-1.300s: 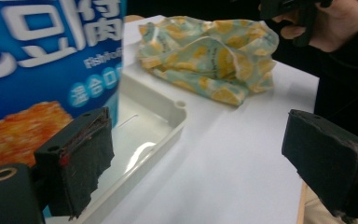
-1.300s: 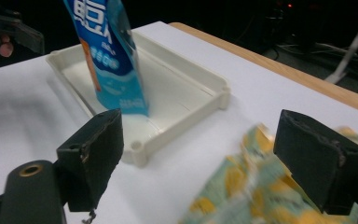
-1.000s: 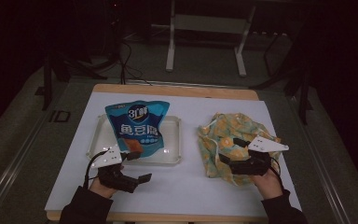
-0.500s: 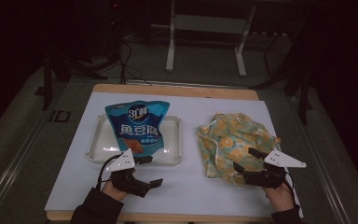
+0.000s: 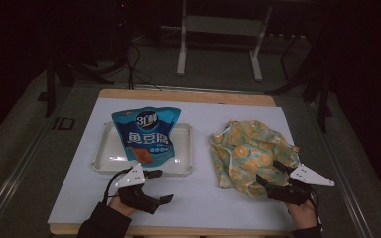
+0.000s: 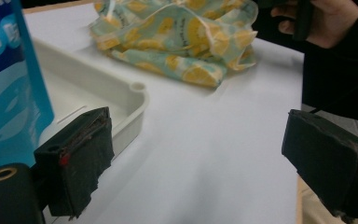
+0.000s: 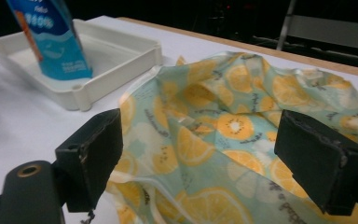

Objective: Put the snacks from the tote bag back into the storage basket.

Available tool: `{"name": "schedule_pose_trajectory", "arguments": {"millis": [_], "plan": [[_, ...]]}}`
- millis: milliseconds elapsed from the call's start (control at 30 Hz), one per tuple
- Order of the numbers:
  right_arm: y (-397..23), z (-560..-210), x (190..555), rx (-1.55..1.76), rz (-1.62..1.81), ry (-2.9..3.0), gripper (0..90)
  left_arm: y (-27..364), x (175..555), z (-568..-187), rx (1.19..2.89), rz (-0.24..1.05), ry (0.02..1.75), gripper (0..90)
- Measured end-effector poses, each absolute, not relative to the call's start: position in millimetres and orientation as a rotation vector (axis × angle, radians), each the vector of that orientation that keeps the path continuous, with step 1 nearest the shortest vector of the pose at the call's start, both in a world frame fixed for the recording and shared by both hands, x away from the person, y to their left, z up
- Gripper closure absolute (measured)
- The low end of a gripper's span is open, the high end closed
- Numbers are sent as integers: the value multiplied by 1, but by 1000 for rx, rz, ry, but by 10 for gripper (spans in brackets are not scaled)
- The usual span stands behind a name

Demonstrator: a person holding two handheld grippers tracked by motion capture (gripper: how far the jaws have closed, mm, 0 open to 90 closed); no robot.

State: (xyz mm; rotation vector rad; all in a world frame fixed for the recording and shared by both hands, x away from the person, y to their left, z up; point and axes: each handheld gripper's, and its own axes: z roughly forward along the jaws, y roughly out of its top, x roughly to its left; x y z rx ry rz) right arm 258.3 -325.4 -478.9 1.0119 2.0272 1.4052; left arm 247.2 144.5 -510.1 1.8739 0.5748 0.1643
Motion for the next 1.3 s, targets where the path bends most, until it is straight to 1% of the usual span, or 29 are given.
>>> {"name": "schedule_pose_trajectory", "arguments": {"millis": [233,633,1300], "plan": [[-329,-485,262,1042,1399,2021,152,145,249,-516,1885,168,586,95],[-329,-483,260,1023,1388,1989,153,149,247,-515,1872,182,594,95],[-331,-485,261,1027,1392,1986,153,150,246,-515,1863,170,578,96]]}}
